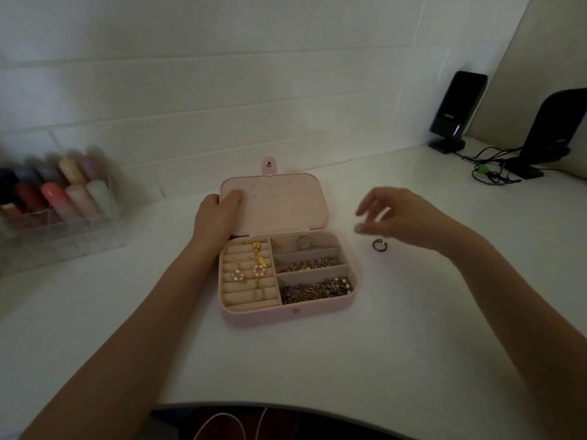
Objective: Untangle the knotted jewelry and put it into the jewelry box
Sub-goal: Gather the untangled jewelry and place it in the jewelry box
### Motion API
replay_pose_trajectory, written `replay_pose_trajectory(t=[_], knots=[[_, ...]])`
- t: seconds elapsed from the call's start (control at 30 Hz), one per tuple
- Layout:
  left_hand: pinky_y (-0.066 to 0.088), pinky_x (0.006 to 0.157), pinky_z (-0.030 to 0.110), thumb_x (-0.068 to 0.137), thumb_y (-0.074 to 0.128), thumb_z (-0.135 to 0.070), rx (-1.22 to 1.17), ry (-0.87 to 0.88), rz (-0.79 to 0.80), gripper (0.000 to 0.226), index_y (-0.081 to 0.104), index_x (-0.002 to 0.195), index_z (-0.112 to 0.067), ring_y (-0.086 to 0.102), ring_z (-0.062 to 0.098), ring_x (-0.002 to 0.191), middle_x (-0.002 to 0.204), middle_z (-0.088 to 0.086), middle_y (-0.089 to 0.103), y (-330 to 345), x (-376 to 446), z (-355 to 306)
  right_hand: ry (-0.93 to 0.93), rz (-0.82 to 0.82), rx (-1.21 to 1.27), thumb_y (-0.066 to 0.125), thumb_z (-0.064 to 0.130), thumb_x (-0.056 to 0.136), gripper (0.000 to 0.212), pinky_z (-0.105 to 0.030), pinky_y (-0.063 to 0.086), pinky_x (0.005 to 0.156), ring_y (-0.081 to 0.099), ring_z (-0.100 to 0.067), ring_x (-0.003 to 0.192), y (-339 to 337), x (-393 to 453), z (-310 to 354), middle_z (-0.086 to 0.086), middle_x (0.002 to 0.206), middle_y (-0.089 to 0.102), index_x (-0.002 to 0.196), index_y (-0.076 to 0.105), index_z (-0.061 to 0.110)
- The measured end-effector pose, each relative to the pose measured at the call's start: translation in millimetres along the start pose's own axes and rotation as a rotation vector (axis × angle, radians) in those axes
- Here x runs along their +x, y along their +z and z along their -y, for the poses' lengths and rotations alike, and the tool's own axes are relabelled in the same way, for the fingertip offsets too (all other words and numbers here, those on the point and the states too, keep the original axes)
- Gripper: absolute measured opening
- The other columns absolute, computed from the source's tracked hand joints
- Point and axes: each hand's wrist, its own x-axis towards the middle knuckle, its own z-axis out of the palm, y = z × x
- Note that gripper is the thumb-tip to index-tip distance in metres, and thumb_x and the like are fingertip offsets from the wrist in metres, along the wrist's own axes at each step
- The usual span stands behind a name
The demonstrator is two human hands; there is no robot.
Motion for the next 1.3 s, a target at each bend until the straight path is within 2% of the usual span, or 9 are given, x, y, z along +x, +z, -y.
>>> replay_pose_trajectory(t=[0.07, 0.13, 0.4, 0.57, 0.67, 0.87, 1.0, 1.17, 1.3], knots=[[0.033, 0.054, 0.026, 0.096, 0.044, -0.033, 0.005, 0.005, 0.0, 0.028, 0.051, 0.099, -0.006, 0.047, 0.01, 0.069, 0.078, -0.002, 0.049, 0.3, -0.3, -0.1, 0.106, 0.202, -0.112, 0.083, 0.032, 0.069, 0.032, -0.026, 0.046, 0.068, 0.059, -0.013, 0.077, -6.8, -3.5, -13.9, 0.003, 0.088, 0.062, 0.092, 0.062, 0.023], [0.033, 0.054, 0.026, 0.096, 0.044, -0.033, -0.002, 0.002, 0.003, 0.028, 0.051, 0.1, -0.006, 0.047, 0.009, 0.069, 0.079, -0.002, 0.049, 0.5, -0.9, 0.1, 0.119, 0.254, -0.127, 0.086, 0.03, 0.067, 0.031, -0.026, 0.045, 0.068, 0.057, -0.014, 0.076, -4.4, -4.3, -17.6, 0.002, 0.085, 0.061, 0.088, 0.063, 0.024], [0.033, 0.054, 0.027, 0.096, 0.045, -0.034, -0.003, -0.016, 0.001, 0.03, 0.052, 0.102, -0.006, 0.049, 0.015, 0.074, 0.092, 0.006, 0.054, -0.4, -0.8, -1.0, -0.036, 0.035, -0.13, 0.073, 0.007, 0.079, 0.016, -0.003, 0.043, 0.059, 0.064, -0.001, 0.07, 3.2, -1.6, -6.9, 0.003, 0.078, 0.071, 0.077, 0.071, 0.022], [0.033, 0.054, 0.026, 0.096, 0.044, -0.033, 0.014, -0.004, -0.001, 0.028, 0.05, 0.101, -0.006, 0.049, 0.016, 0.074, 0.09, 0.005, 0.052, 0.5, -1.7, -1.2, -0.369, -0.25, 0.11, 0.071, 0.006, 0.083, 0.016, -0.011, 0.05, 0.074, 0.064, -0.003, 0.077, 28.2, -9.1, 25.7, 0.008, 0.081, 0.072, 0.09, 0.076, 0.018], [0.033, 0.054, 0.025, 0.097, 0.044, -0.033, 0.01, -0.003, -0.001, 0.027, 0.05, 0.101, -0.007, 0.048, 0.013, 0.071, 0.08, -0.002, 0.049, 0.6, -1.7, -1.2, -0.48, -0.161, -0.037, 0.07, 0.009, 0.083, 0.017, -0.007, 0.041, 0.072, 0.056, -0.003, 0.076, 45.2, -9.6, 33.9, 0.005, 0.085, 0.07, 0.094, 0.074, 0.021], [0.037, 0.057, 0.025, 0.095, 0.045, -0.034, -0.012, 0.002, -0.001, 0.027, 0.051, 0.099, -0.008, 0.048, 0.01, 0.07, 0.079, -0.003, 0.05, 1.2, 1.2, 1.6, -0.427, -0.091, -0.093, 0.069, 0.01, 0.084, 0.015, -0.005, 0.034, 0.07, 0.054, -0.008, 0.075, 53.7, -6.4, 28.5, 0.0, 0.084, 0.067, 0.095, 0.075, 0.02], [0.038, 0.058, 0.026, 0.095, 0.045, -0.034, -0.013, 0.007, 0.0, 0.028, 0.052, 0.099, -0.007, 0.05, 0.014, 0.073, 0.08, -0.002, 0.05, 1.3, 0.9, 1.8, -0.458, -0.064, -0.075, 0.07, 0.008, 0.083, 0.015, -0.002, 0.036, 0.069, 0.05, 0.003, 0.07, 49.1, -6.4, 26.7, 0.008, 0.08, 0.065, 0.092, 0.077, 0.019], [0.038, 0.059, 0.029, 0.095, 0.045, -0.035, -0.012, -0.006, 0.001, 0.03, 0.052, 0.099, -0.006, 0.052, 0.021, 0.082, 0.081, -0.001, 0.051, 1.2, 2.0, 2.4, -0.473, -0.104, 0.025, 0.072, 0.011, 0.083, 0.009, -0.005, 0.038, 0.074, 0.055, -0.005, 0.081, 47.5, -3.4, 20.5, 0.006, 0.088, 0.065, 0.089, 0.076, 0.017], [0.037, 0.058, 0.025, 0.096, 0.045, -0.037, -0.054, 0.04, -0.019, 0.03, 0.052, 0.104, -0.008, 0.053, 0.017, 0.082, 0.091, 0.002, 0.054, 1.0, -2.3, 0.9, -0.269, -0.271, 0.18, 0.059, 0.015, 0.093, 0.022, -0.014, 0.048, 0.078, 0.056, 0.0, 0.084, 46.0, 0.4, 18.8, 0.007, 0.105, 0.061, 0.114, 0.066, 0.018]])
